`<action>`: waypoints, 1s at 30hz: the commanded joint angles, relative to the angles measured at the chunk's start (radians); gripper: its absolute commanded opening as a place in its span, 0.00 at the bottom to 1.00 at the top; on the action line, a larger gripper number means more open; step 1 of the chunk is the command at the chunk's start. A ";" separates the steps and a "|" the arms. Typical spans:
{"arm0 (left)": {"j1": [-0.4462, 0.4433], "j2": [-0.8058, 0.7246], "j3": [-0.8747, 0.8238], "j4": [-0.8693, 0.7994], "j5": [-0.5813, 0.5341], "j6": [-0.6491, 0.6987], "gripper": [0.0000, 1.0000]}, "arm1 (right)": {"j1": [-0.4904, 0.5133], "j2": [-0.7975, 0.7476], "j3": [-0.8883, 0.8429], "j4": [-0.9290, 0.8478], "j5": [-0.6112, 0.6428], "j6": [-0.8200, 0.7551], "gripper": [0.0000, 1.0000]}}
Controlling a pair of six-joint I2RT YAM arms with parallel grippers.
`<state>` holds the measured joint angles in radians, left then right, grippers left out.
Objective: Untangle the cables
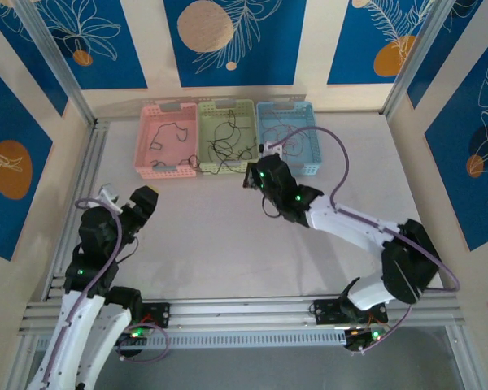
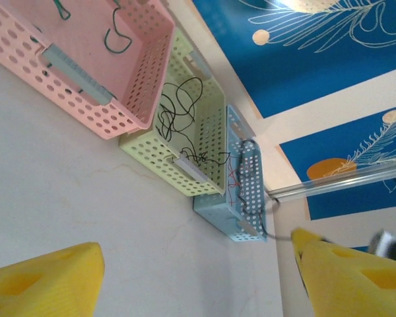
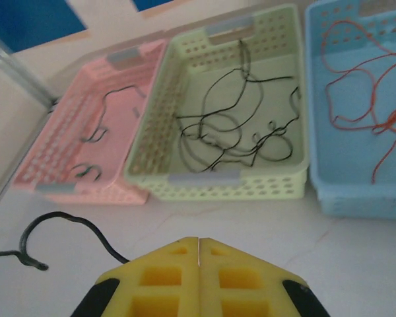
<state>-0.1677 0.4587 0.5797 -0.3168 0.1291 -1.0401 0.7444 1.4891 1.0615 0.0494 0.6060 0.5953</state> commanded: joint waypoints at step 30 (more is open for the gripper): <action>0.006 0.032 0.054 -0.262 0.039 0.242 0.86 | -0.220 0.711 0.973 -0.477 -0.097 0.201 0.56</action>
<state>-0.1677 0.4736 0.5907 -0.5705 0.2035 -0.8471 0.5167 2.3417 2.1056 -0.4332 0.5697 0.8528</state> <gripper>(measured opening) 0.856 0.555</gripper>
